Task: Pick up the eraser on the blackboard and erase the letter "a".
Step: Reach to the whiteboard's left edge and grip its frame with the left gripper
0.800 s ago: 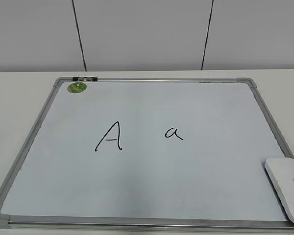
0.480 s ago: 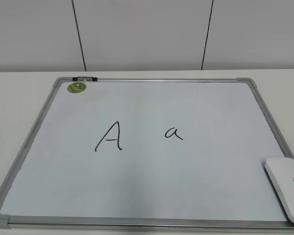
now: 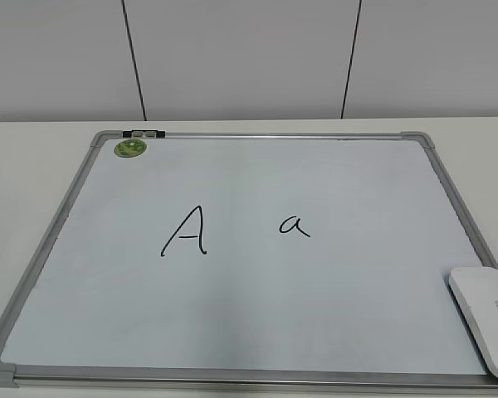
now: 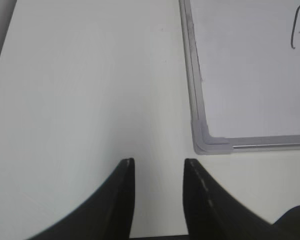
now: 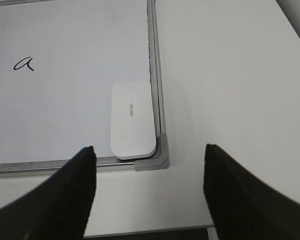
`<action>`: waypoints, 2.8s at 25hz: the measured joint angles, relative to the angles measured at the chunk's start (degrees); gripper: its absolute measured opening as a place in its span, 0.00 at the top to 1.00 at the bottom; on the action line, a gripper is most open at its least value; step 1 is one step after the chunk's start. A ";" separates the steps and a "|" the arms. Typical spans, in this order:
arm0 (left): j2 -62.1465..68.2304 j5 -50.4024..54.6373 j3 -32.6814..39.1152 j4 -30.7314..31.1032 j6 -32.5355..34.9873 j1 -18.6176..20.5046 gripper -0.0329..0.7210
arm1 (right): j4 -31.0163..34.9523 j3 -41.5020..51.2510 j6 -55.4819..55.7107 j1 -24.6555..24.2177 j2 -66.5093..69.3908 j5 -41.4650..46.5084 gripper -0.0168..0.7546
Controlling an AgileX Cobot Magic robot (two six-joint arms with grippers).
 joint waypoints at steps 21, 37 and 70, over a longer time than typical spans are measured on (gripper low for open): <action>61.95 -10.73 -25.12 -4.78 0.00 0.00 0.64 | 0.00 0.00 0.00 0.00 0.00 0.00 0.33; 94.60 -7.50 -46.56 -7.54 0.00 -3.62 0.64 | 0.00 0.00 0.00 0.00 0.00 0.00 0.33; 112.07 -6.84 -56.51 -3.23 -3.65 -3.61 0.63 | 0.00 0.00 0.00 0.00 0.00 0.00 0.33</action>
